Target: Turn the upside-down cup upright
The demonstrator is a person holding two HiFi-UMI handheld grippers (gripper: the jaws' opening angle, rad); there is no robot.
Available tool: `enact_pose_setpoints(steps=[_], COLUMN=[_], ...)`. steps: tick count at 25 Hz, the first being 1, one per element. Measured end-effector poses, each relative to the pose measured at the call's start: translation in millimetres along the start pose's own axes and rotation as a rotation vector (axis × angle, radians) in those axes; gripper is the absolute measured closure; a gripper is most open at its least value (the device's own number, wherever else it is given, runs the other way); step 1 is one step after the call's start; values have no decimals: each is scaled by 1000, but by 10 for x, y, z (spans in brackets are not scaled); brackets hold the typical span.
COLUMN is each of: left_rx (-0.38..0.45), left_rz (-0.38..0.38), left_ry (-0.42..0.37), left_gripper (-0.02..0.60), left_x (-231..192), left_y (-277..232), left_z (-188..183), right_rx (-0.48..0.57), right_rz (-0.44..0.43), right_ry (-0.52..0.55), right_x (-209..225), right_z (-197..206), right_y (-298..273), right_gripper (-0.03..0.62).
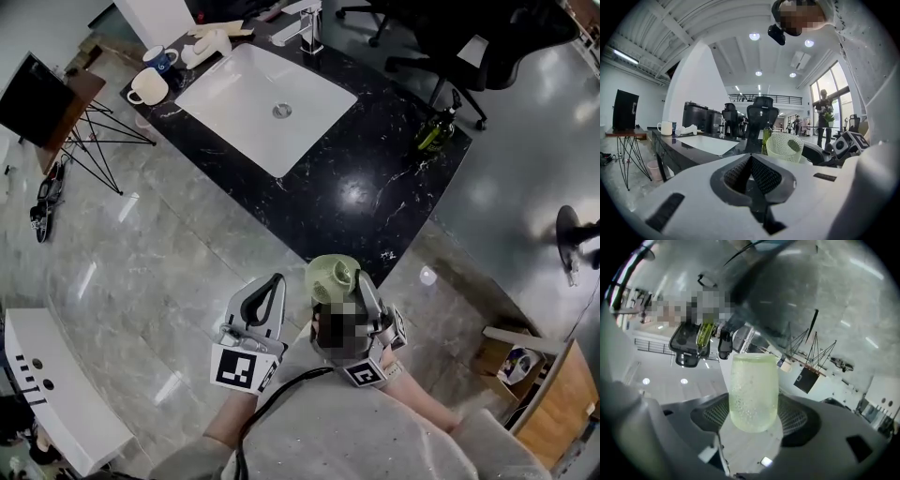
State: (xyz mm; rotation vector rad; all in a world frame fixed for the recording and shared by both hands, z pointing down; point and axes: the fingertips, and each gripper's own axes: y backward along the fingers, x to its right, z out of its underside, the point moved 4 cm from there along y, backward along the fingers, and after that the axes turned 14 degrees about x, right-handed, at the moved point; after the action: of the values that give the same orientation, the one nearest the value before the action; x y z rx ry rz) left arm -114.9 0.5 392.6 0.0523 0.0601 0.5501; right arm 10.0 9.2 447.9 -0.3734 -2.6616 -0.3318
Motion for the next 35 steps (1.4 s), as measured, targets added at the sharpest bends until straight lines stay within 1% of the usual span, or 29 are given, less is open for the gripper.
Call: enact_pose_setpoints(steps=[4, 7, 11, 14, 19, 23, 26, 30, 35], left_rx=[-9, -17, -45, -46, -44, -46, -55, -47, -37], left_rz=[14, 29, 42, 38, 62, 78, 79, 90, 96], left_ry=[-14, -13, -18, 1, -33, -50, -44, -38, -29], left_gripper=[574, 574, 574, 574, 574, 574, 574, 574, 574], left_x=[33, 69, 96, 110, 112, 102, 83, 89, 78], left_y=[7, 20, 57, 42, 56, 68, 94, 79, 89], left_z=[-6, 9, 15, -11, -3, -3, 13, 4, 10], right_rx=[57, 74, 57, 30, -14, -26, -16, 27, 20], right_rz=[-53, -130, -231, -282, -323, -344, -340, -313, -316], right_ry=[-154, -245, -321, -351, -349, -324, -290, -267, -196], right_x=[106, 142, 93, 45, 29, 18, 33, 79, 52], right_z=[55, 60, 20, -12, -47, -86, -127, -222, -229], right_y=[-64, -92, -110, -114, -132, -123, -120, -94, -68], right_gripper=[279, 279, 279, 279, 279, 279, 279, 279, 279])
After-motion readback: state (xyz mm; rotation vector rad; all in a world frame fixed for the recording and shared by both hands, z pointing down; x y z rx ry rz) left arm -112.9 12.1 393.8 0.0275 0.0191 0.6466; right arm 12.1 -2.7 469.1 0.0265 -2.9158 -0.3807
